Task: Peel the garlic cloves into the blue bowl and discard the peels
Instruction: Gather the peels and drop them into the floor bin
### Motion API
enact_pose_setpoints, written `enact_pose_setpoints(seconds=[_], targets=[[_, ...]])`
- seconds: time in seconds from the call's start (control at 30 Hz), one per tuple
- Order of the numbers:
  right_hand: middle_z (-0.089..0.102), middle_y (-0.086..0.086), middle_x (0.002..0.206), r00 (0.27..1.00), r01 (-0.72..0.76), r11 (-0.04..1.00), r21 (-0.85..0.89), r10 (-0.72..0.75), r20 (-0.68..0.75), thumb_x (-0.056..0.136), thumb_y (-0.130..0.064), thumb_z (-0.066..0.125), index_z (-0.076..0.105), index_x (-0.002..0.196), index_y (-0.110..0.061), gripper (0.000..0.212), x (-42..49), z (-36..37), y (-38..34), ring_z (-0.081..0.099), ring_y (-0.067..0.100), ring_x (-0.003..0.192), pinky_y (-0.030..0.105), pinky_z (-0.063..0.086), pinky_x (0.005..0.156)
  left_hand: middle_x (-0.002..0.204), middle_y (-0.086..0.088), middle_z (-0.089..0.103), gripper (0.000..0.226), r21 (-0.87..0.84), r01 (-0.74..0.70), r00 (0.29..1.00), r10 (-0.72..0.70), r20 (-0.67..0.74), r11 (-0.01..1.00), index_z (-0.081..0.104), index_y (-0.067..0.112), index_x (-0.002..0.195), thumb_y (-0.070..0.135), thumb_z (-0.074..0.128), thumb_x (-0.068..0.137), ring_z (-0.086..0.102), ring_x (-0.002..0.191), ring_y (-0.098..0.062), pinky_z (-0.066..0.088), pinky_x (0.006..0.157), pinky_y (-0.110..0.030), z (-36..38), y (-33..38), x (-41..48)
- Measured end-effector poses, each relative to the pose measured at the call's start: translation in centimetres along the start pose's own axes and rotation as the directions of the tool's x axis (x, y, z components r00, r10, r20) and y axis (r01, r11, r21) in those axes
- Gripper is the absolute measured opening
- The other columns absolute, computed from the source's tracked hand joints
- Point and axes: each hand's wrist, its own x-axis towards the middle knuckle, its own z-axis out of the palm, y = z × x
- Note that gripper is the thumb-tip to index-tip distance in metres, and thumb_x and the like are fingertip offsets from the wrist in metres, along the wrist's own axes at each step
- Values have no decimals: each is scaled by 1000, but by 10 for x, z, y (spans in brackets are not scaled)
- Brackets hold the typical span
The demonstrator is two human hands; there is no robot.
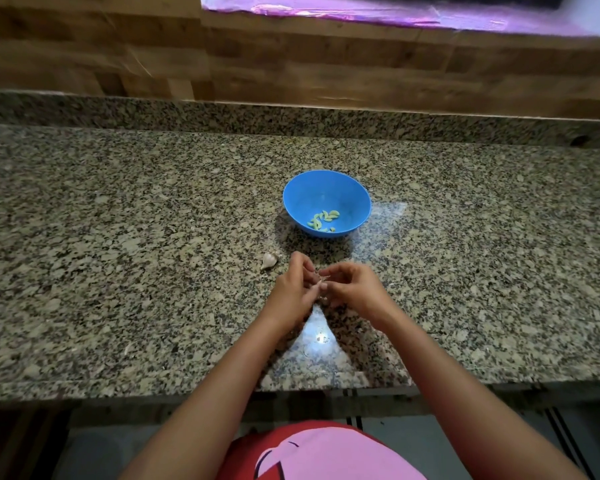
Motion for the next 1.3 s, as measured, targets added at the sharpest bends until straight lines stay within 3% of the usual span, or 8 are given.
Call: enact_pose_setpoints(seconds=[0.17, 0.43, 0.57, 0.67, 0.83, 1.07, 1.2, 1.3], targets=[[68, 18, 83, 1000, 13, 999, -35, -12, 20, 84, -3, 66, 65, 97, 2, 14, -1, -9, -6, 63, 27, 72, 42, 55, 73, 91, -8, 60, 42, -124, 57, 998, -52, 46, 991, 35, 18, 99, 12, 72, 80, 63, 85, -20, 56, 78, -30, -9, 11, 6], [65, 13, 75, 996, -28, 991, 133, 16, 91, 83, 2, 64, 65, 83, -1, 3, -6, -13, -10, 60, 22, 63, 24, 55, 56, 94, -5, 54, 38, 119, -98, 993, 89, 83, 988, 35, 19, 96, 8, 68, 82, 59, 88, -23, 54, 79, -39, -12, 19, 7], [67, 5, 80, 993, 34, 979, -202, -56, -106, 87, -2, 61, 68, 89, -2, 7, 1, -10, 1, 63, 11, 64, 13, 50, 56, 119, -3, 55, 33, 277, -151, 988, 134, 79, 949, 47, 16, 119, 20, 61, 89, 56, 106, -17, 48, 95, -35, -5, 5, 0], [58, -1, 84, 956, 144, 826, -545, -259, -141, 88, -4, 61, 67, 87, -4, 7, 2, -7, 13, 51, 8, 75, 6, 40, 63, 148, 3, 36, 56, 538, -189, 980, 124, 154, 822, 30, 22, 144, 45, 43, 95, 32, 136, -13, 19, 114, -30, 6, -15, -8], [53, 3, 84, 930, 209, 740, -639, -352, -103, 75, 14, 54, 59, 78, -5, 19, 1, -1, 27, 52, 19, 79, 36, 49, 72, 158, 3, 13, 59, 702, -208, 975, 90, 202, 682, 15, 21, 150, 49, 23, 99, 5, 145, -12, -5, 115, -29, 13, -27, -10], [53, 13, 74, 859, 304, 577, -758, -510, -43, 65, 13, 58, 53, 70, -2, 16, 2, 6, 36, 48, 24, 69, 29, 35, 57, 155, 2, 23, 55, 661, -235, 972, 164, 169, 713, 25, 20, 148, 46, 29, 100, 13, 145, -13, 0, 115, -27, 14, -31, -11], [62, 7, 78, 944, 69, 956, -284, -155, -291, 84, 4, 59, 65, 79, -4, 11, 3, 5, 29, 57, 19, 72, 28, 48, 66, 125, -2, 60, 31, 246, -54, 997, 65, -37, 968, 59, 15, 122, 28, 52, 95, 51, 117, -13, 32, 96, -15, 11, -15, -9], [63, 8, 65, 959, -24, 929, 369, 126, -254, 89, 1, 58, 66, 90, 3, 8, -6, 15, 21, 56, 16, 56, 24, 50, 55, 85, 4, 67, 7, -228, 144, 984, -164, -70, 963, 67, 14, 93, 16, 62, 90, 61, 73, 0, 44, 62, -6, 9, 6, -5]])
